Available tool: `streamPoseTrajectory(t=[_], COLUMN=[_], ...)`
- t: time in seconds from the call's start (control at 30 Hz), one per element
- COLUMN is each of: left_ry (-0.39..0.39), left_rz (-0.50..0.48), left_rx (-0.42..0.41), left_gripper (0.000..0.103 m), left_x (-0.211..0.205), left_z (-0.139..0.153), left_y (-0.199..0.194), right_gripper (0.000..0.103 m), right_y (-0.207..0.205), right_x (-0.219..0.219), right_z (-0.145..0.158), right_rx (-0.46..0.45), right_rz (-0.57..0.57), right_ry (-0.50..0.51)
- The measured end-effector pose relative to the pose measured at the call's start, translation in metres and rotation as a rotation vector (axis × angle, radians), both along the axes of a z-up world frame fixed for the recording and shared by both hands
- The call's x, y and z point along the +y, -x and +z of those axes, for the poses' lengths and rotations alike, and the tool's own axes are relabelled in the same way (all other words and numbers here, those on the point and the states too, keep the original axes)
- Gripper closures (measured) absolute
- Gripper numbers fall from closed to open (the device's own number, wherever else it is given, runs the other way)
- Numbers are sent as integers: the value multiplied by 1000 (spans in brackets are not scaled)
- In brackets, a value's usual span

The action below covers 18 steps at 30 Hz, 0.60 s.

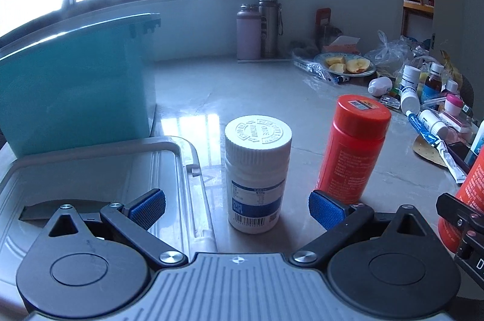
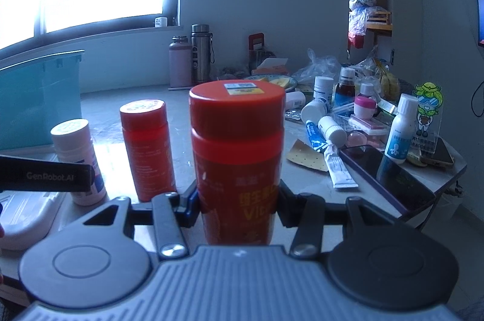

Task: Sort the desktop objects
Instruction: 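Grasp the white pill bottle with the left tool while the right tool holds the orange bottle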

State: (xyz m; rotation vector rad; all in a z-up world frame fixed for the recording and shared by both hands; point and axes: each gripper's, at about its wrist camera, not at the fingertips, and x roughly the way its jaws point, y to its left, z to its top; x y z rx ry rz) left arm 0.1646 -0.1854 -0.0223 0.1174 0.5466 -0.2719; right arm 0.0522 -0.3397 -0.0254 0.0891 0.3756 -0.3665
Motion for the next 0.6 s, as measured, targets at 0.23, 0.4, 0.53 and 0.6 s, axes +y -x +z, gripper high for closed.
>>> streamPoseTrajectory(t=[0.23,0.4,0.53,0.6], left_ry=[-12,-10,-19,-28], left_rz=[-30,-51,-94,-96], left_rx=[-4,5,2,1], left_gripper=[1,2,54,55], left_x=[-7,-13,-21,-22], left_z=[-6,-9,-10,-10], left_y=[-28,-47,-54,-54], right_gripper=[54,54,54,54], right_y=[-16,-23,-27,-29], right_x=[-2,-3,-4,-6], right_z=[-3,-5,-7,-7], right_rx=[4,6,11,14], right_rz=[-23,-43,-61,-69], right_ry=[-7,-2,-6,-11])
